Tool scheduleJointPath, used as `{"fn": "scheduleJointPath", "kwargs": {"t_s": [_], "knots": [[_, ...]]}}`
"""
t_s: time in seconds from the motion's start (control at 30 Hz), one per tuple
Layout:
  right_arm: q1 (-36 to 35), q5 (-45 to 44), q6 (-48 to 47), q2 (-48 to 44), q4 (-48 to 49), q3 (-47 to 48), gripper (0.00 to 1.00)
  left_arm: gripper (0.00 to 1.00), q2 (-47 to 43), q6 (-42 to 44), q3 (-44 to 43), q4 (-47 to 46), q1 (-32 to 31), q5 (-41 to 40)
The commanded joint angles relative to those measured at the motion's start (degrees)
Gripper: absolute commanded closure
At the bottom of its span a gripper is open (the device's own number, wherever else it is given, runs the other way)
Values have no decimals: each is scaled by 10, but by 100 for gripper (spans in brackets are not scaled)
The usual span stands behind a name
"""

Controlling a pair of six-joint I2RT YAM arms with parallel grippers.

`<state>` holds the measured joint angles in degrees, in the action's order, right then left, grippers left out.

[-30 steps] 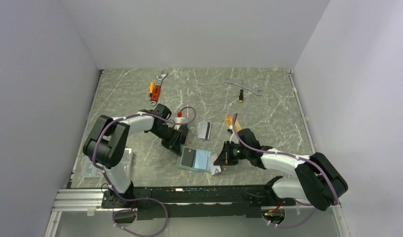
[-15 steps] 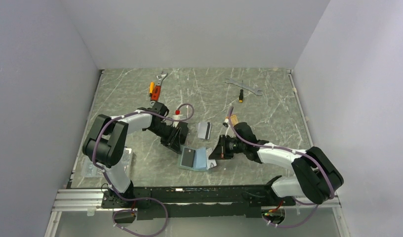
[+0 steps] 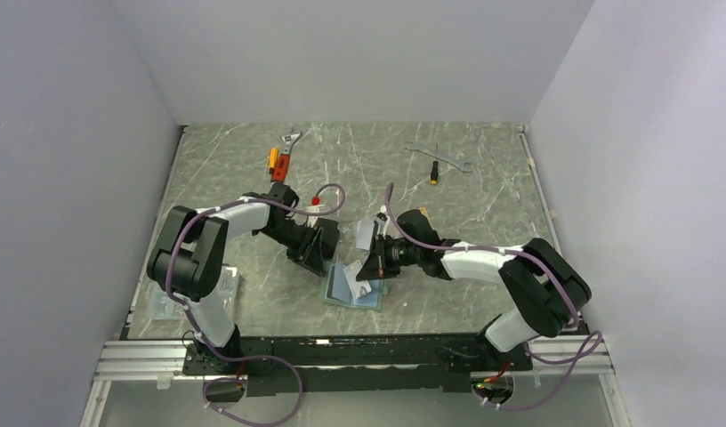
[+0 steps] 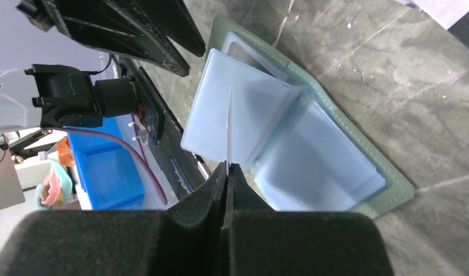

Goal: Put the credit cards into the card holder
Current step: Turn over the card slot in the card holder.

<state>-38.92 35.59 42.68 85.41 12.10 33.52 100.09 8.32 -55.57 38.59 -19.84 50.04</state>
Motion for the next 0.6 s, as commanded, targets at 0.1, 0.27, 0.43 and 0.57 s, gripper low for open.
{"fn": "scheduleJointPath", "kwargs": {"t_s": [0.1,0.27,0.43,0.57], "knots": [[-4,15,3,55,51,22,100,68,5,22,-20,13,17,55],[-4,21,3,90,63,38,100,66,-2,16,-15,1,17,44],[-2,30,9,113,81,40,100,66,-2,3,-6,-28,-10,-23],[11,40,15,96,94,21,100,68,17,-10,-4,-33,-25,-58]]}}
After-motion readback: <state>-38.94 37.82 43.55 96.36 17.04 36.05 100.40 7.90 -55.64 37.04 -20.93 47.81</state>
